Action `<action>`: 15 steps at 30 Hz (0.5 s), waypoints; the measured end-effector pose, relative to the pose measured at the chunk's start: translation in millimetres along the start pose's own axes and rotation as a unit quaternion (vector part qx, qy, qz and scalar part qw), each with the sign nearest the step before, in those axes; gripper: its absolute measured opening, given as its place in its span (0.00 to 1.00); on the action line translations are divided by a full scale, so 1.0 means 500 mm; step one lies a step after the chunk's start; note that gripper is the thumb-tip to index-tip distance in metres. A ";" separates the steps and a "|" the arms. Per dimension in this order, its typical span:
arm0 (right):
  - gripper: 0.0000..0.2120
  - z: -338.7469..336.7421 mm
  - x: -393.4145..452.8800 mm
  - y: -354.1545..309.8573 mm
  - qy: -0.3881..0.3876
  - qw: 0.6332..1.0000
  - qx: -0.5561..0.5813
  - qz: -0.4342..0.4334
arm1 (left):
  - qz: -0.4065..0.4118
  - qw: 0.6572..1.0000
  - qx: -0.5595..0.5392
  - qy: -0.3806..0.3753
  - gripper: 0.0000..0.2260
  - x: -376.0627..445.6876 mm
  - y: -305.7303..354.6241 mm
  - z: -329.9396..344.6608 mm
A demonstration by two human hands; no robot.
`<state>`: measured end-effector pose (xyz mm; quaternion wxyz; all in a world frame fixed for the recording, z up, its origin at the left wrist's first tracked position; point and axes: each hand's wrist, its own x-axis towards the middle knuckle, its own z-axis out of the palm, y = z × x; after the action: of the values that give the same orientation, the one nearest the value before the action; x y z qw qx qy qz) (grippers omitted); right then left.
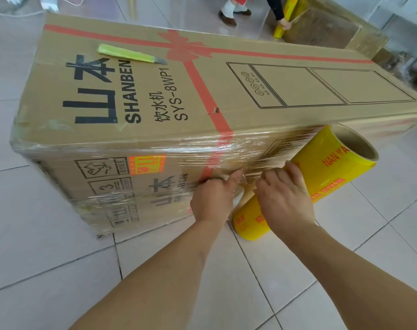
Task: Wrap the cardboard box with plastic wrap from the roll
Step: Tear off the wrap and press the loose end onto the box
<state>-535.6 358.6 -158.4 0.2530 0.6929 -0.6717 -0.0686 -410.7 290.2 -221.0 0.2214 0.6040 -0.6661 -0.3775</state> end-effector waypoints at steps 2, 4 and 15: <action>0.02 -0.002 0.001 -0.005 0.013 1.000 -0.005 -0.005 | 0.011 0.999 -0.044 -0.014 0.32 -0.011 -0.013 0.012; 0.08 -0.003 0.001 -0.009 0.007 1.000 -0.010 -0.004 | 0.008 0.996 -0.080 -0.038 0.34 -0.019 -0.029 0.025; 0.12 0.013 0.003 -0.020 -0.048 0.998 -0.025 -0.015 | -0.056 0.980 -0.176 -0.075 0.33 0.016 -0.050 0.046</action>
<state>-529.3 355.3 -168.1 0.2365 0.6923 -0.6707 -0.1225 -413.6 288.1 -255.8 0.2523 0.5616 -0.5693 -0.5449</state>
